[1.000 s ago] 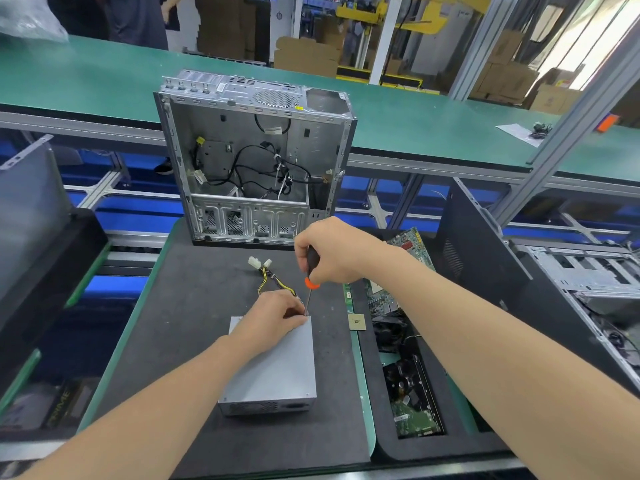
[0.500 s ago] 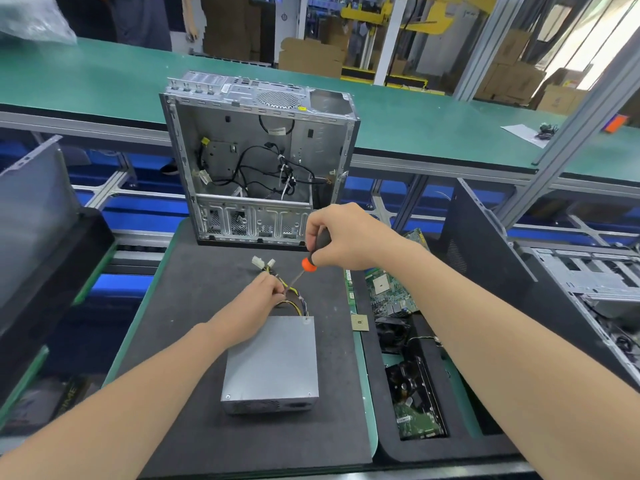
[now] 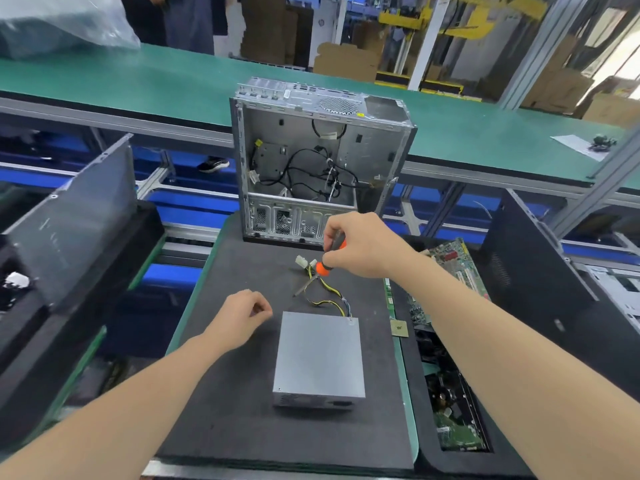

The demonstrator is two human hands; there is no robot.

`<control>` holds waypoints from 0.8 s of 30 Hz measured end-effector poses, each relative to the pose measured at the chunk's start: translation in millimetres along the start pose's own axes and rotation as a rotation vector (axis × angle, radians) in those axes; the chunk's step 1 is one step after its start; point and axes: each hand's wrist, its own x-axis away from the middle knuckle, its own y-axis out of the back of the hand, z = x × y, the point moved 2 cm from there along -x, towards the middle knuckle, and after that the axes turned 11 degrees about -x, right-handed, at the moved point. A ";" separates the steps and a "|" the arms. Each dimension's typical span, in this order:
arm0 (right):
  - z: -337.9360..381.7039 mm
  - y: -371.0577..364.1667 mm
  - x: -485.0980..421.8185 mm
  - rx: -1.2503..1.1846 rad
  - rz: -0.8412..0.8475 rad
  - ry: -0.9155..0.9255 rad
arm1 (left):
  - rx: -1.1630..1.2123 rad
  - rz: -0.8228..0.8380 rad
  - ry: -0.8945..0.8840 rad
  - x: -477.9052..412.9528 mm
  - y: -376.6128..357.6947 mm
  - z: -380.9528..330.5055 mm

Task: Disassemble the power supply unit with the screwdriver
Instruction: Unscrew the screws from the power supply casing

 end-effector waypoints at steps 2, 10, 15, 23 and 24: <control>2.0 -8.7 1.0 0.017 0.001 0.014 | -0.024 0.018 0.008 2.5 -7.7 2.5; 3.5 -27.7 2.3 0.048 0.001 -0.015 | -0.016 0.040 0.024 8.1 -28.9 14.5; 6.7 -32.0 -1.0 0.051 -0.005 -0.021 | -0.011 0.042 0.017 6.0 -29.2 18.9; 7.6 -35.2 -7.2 0.071 0.006 -0.031 | 0.174 -0.086 -0.007 1.1 -13.5 4.0; 7.5 -35.0 -7.7 0.071 0.002 -0.032 | 0.212 -0.090 -0.033 -0.2 -10.5 -1.7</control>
